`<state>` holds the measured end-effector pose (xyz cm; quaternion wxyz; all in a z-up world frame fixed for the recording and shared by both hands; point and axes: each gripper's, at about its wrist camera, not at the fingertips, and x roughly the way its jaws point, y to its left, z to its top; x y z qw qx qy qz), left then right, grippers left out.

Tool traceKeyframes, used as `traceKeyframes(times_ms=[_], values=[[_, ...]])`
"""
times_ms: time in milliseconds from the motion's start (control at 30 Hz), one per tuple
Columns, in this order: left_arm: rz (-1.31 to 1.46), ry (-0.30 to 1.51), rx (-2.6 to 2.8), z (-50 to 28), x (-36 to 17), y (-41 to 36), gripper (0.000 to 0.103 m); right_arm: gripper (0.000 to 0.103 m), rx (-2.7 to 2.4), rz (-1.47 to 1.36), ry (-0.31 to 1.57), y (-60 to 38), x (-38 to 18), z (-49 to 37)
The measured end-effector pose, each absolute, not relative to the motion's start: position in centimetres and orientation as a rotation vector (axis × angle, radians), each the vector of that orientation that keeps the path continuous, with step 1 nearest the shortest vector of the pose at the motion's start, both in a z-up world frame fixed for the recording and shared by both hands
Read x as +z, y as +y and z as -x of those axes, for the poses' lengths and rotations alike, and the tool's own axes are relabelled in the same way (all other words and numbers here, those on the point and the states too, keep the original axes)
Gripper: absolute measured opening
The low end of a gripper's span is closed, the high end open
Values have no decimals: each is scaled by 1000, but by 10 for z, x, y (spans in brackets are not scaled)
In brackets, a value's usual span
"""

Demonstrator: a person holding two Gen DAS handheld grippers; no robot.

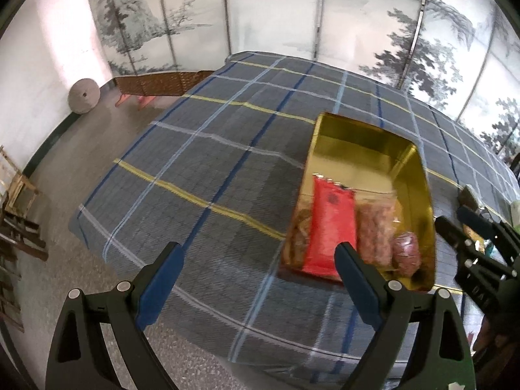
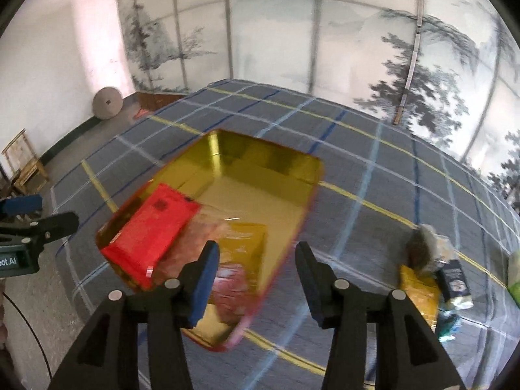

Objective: Organize snacks
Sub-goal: 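Move the empty right tool back to the snack pile, then close the right tool on the small blue-wrapped candy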

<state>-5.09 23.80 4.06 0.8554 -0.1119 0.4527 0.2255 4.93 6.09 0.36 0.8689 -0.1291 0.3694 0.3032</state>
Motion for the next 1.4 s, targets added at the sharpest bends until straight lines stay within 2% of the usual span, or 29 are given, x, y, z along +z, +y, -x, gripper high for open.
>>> traceKeyframes(times_ms=[333, 600, 1067, 1167, 1400], values=[[168, 959, 374, 22, 45, 190, 92, 49, 385, 183, 783, -49, 9, -104], [118, 973, 285, -4, 42, 147, 92, 49, 245, 149, 861, -131, -22, -116], [29, 1021, 174, -43, 24, 74, 92, 49, 272, 91, 934, -153, -67, -134], [10, 1024, 148, -54, 18, 56, 92, 36, 296, 80, 941, -154, -70, -139], [18, 1037, 67, -81, 3, 17, 92, 32, 330, 87, 928, -158, -71, -131]])
